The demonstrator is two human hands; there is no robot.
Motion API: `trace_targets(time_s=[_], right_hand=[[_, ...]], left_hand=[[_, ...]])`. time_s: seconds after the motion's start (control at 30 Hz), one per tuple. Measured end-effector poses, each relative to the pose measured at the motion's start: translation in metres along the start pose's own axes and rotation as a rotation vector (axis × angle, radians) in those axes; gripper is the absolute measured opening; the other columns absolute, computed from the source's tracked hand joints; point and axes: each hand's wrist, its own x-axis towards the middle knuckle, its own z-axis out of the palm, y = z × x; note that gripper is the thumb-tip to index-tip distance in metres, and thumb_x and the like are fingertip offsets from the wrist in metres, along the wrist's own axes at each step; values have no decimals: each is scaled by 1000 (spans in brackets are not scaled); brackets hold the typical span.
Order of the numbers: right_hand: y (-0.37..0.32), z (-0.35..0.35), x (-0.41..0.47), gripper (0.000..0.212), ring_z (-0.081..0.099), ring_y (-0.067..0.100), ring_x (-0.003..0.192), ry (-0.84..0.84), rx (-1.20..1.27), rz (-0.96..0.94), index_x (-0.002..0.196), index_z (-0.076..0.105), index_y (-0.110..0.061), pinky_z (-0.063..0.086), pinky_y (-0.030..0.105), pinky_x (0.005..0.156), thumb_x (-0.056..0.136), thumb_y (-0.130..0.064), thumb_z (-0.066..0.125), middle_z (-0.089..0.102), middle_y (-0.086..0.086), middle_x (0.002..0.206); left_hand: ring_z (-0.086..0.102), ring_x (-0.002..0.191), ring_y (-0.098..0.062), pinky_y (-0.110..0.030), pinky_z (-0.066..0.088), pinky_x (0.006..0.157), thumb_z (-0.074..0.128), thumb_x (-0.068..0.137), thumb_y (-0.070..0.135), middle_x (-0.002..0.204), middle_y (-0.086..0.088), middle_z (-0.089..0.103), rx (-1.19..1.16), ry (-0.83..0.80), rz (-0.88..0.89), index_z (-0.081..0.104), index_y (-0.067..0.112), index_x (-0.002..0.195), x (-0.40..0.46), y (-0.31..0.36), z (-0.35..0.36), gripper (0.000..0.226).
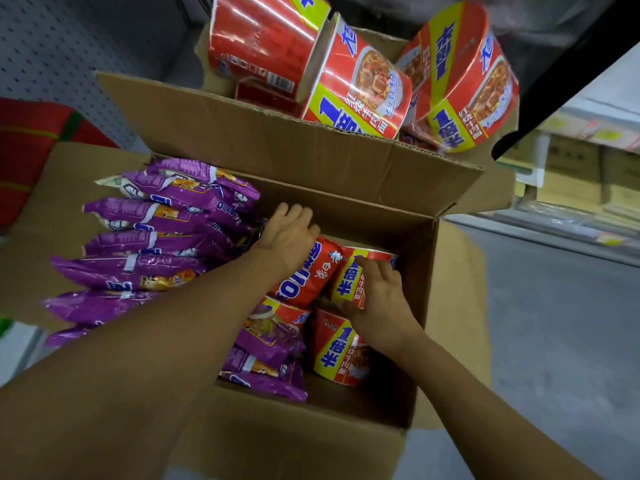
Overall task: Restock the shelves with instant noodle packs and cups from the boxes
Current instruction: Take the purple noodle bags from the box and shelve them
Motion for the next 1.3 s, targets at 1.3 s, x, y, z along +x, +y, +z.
trace_targets(time_s=[1.3], right_hand=[[-73,8,-49,68,31,26,135,-240,-155,-308,144,32,-8,32,35,109,89,-32,64,36,11,145]], left_hand=[[59,103,-40,-38,41,76,50,93,50,109,-21,64,-1014,515,-1169,54,3,116,-233,-43,-55,52]])
